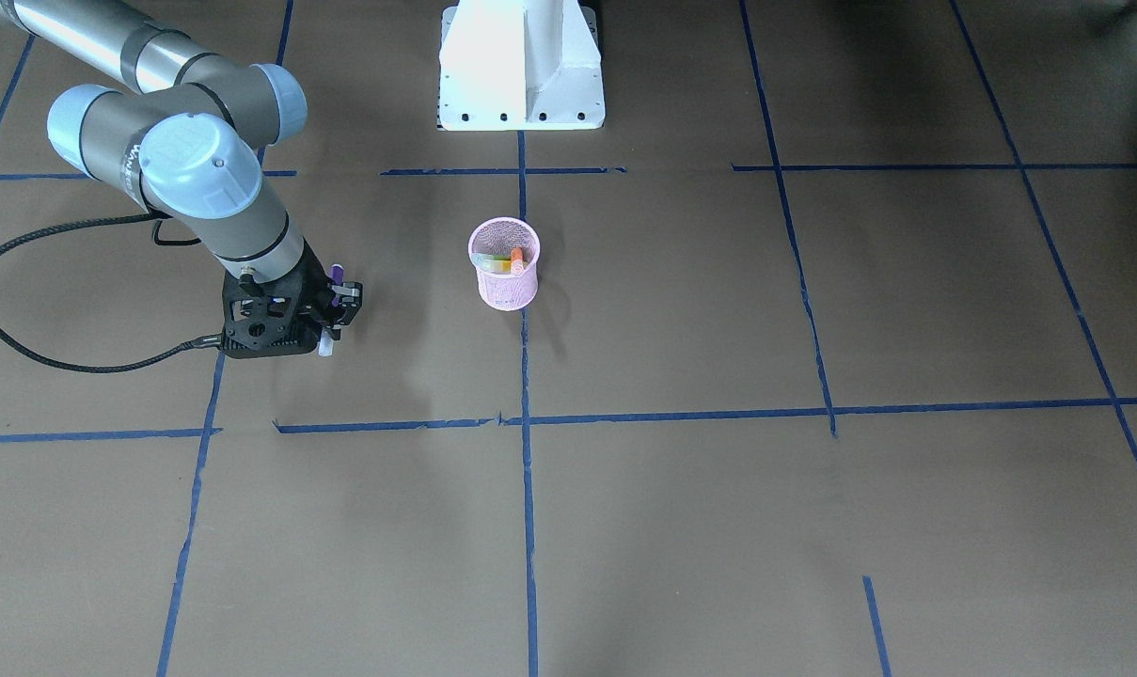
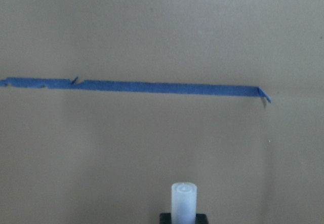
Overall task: Collect pens into pen holder
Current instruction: 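Lift the purple marker with the right gripper and carry it toward the cup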
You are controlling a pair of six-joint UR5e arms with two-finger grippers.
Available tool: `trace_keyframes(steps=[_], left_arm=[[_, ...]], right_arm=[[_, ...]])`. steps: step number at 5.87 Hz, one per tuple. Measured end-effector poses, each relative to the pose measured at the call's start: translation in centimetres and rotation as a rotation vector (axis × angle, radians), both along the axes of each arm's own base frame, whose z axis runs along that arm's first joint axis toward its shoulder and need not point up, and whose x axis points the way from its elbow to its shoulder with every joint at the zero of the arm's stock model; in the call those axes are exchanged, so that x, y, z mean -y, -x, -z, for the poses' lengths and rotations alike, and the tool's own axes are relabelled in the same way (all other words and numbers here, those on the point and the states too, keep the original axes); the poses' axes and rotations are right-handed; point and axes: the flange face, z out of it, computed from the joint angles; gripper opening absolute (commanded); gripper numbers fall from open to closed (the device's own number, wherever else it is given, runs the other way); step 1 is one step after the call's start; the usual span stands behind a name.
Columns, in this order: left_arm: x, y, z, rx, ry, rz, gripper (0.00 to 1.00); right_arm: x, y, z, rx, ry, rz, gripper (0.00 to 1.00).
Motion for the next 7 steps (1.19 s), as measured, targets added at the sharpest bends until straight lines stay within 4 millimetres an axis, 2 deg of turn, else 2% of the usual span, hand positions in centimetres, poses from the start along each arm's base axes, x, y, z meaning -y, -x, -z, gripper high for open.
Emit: trace_keyframes(steps=[2, 3, 4, 5, 6, 7], left_arm=[[-5.3, 0.8, -11.6, 0.098, 0.049, -0.058, 1.00], [-7.5, 1.0, -15.2, 0.119, 0.057, -0.066, 1.00], [-8.3, 1.1, -16.6, 0.148, 0.060, -0.068, 1.00], [-8.4, 1.2, -16.9, 0.173, 0.061, -0.071, 1.00], [-8.4, 1.2, -17.0, 0.184, 0.063, -0.072, 1.00], [-8.4, 1.2, -17.0, 0.187, 0.064, -0.073, 1.00]], right_arm=[[0.8, -1.4, 4.0, 0.020, -0.090, -0.061, 0.00], [1.6, -1.7, 6.7, 0.033, -0.137, -0.099, 0.00], [2.3, -1.6, 10.3, 0.035, -0.219, -0.163, 0.00], [2.0, -1.9, 14.1, 0.037, -0.315, -0.233, 0.00], [0.5, -2.6, 17.3, 0.052, -0.403, -0.293, 0.00], [-1.4, -3.1, 19.7, 0.062, -0.483, -0.355, 0.00]])
